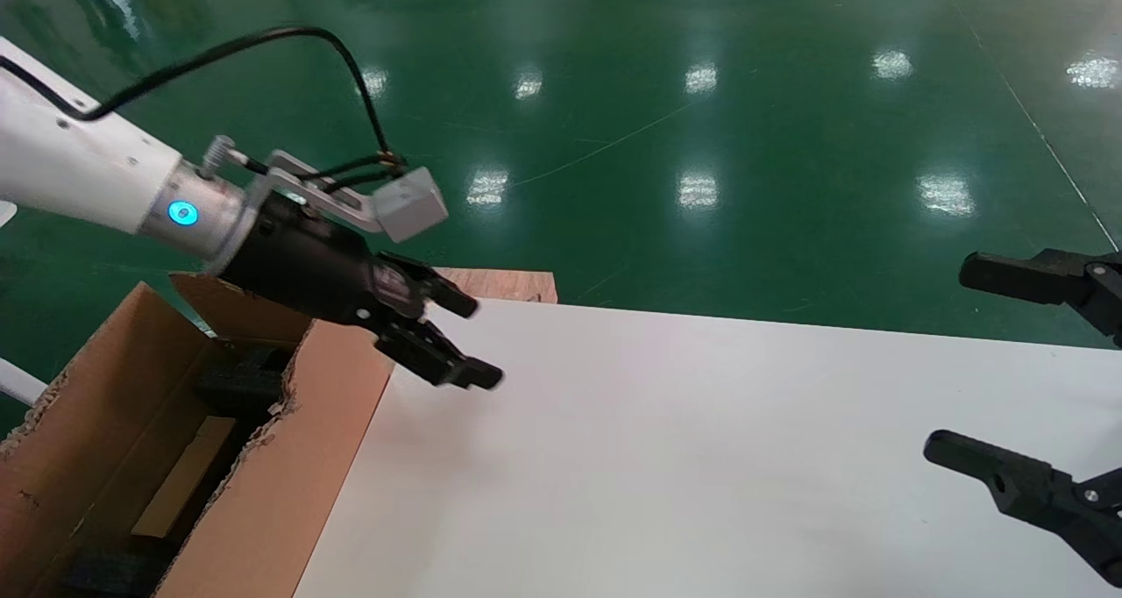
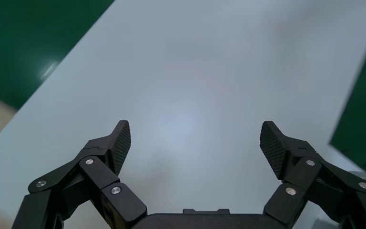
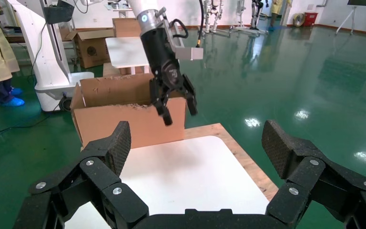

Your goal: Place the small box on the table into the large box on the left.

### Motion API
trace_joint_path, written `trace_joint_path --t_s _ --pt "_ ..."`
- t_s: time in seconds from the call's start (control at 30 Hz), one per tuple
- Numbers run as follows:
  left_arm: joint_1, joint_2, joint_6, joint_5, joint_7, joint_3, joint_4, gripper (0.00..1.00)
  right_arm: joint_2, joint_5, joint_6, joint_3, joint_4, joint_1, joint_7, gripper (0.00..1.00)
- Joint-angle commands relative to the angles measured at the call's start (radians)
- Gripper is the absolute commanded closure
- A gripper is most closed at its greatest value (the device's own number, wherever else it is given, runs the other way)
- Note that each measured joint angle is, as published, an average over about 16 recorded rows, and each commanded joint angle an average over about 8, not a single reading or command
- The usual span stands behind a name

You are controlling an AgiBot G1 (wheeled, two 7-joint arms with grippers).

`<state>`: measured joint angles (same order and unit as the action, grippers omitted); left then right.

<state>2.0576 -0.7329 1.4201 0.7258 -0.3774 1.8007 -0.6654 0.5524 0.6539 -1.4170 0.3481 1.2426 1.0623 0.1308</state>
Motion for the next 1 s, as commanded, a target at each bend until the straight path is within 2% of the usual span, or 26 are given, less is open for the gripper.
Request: trace_joint_path --t_s 0.03,1.0 --pt "-0.043 0.005 0.003 0.0 0.008 -0.066 -0.027 0.0 0.0 0.0 0.0 0.0 0.0 0.0 0.0 0.0" --pt "-0.656 0.081 0.05 0.003 0.127 -1.014 -0.413 0.0 0.0 0.0 0.0 0.0 0.0 0.0 0.0 0.0"
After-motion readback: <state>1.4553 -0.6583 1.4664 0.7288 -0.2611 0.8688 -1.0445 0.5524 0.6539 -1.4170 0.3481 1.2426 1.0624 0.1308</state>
